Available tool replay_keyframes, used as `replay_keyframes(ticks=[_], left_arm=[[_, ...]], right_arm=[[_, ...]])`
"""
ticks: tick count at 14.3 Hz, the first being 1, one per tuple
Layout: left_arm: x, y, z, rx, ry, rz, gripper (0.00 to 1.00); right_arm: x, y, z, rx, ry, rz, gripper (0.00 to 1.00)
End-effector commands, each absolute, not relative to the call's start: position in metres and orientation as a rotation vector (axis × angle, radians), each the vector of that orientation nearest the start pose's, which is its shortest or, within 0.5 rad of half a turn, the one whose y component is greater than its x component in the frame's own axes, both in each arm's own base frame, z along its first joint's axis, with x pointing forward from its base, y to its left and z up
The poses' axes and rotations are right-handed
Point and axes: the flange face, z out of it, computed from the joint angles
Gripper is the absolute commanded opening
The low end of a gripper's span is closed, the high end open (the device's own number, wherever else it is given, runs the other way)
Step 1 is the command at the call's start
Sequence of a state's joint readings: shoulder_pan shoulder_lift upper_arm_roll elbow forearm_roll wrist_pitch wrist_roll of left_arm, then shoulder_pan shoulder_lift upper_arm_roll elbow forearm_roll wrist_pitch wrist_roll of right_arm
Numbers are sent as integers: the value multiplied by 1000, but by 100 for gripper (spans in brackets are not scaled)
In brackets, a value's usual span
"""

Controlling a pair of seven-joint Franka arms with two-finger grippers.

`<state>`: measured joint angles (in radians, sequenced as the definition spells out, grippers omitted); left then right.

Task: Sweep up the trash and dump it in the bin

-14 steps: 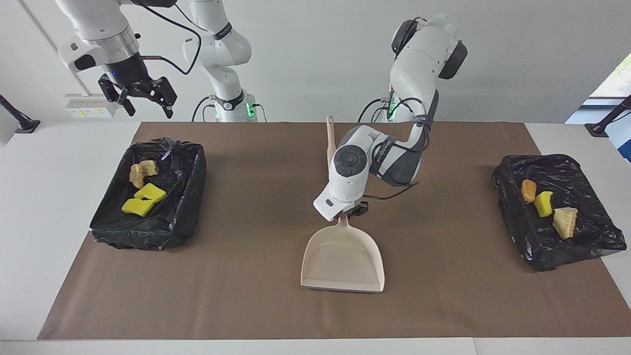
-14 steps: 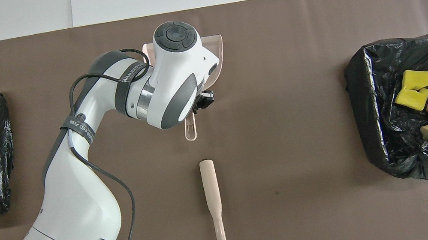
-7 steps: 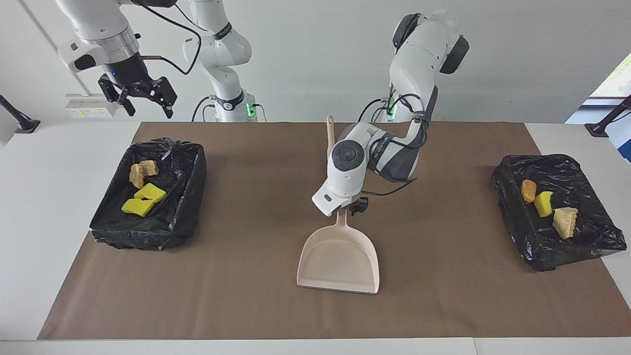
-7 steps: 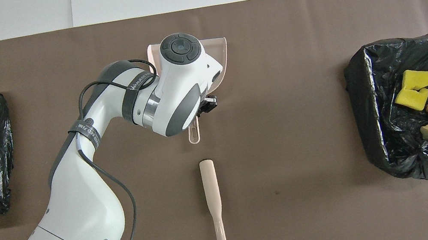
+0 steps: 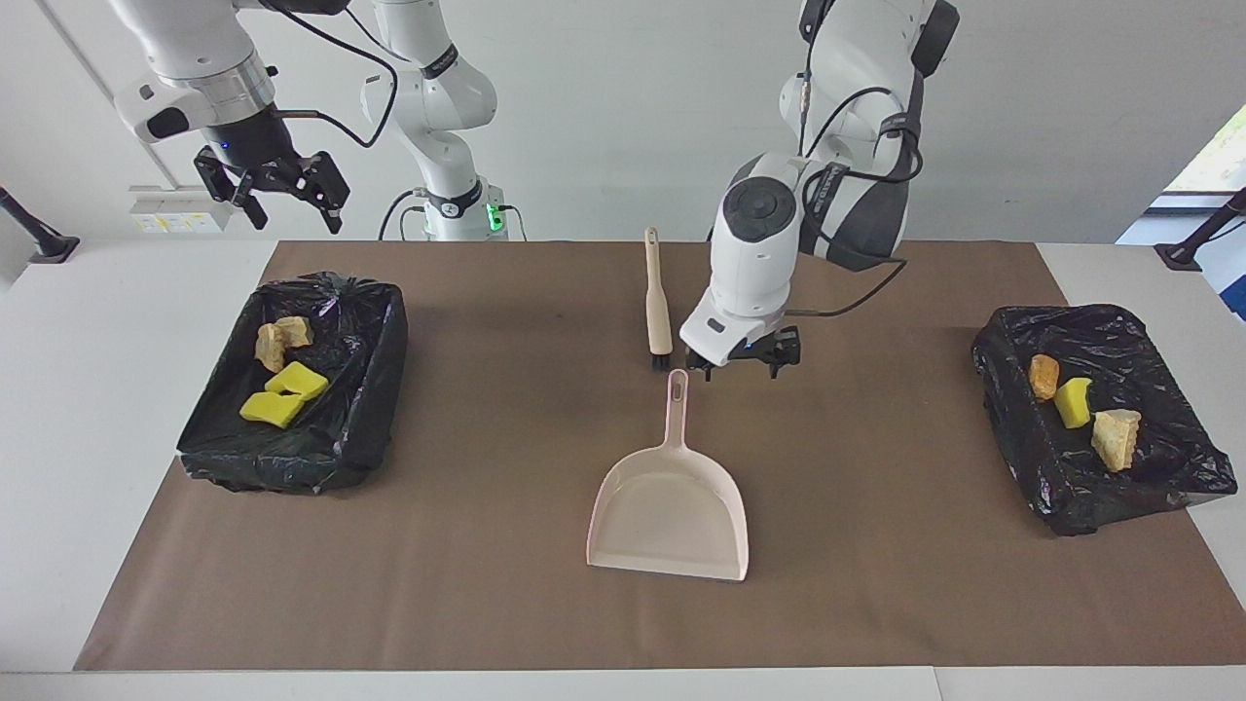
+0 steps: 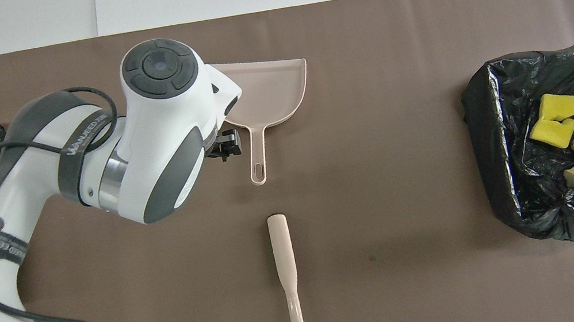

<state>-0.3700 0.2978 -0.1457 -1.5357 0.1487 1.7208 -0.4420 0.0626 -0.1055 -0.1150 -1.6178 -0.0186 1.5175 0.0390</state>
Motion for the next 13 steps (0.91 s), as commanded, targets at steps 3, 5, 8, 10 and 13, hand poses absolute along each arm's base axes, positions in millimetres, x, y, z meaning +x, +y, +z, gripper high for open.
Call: replay_keyframes(ticks=[3,5,8,10,13], left_arm=[[518,-184,534,-3021,356,32,100],[511,-137,554,-3067,316,100,100],[499,-88,598,-3110,227,47,100],[496,-69,634,-3111,284,28,100],[501,-33,681,-3151,323,13,100]], right_arm=[[512,-34,653,-3139,169,1,100],[512,-34,652,-3139,169,8,100],[512,-35,652,-3138,174,3,100],[513,-35,653,-3138,174,-6,100],[513,-35,653,-3138,174,-6,100]])
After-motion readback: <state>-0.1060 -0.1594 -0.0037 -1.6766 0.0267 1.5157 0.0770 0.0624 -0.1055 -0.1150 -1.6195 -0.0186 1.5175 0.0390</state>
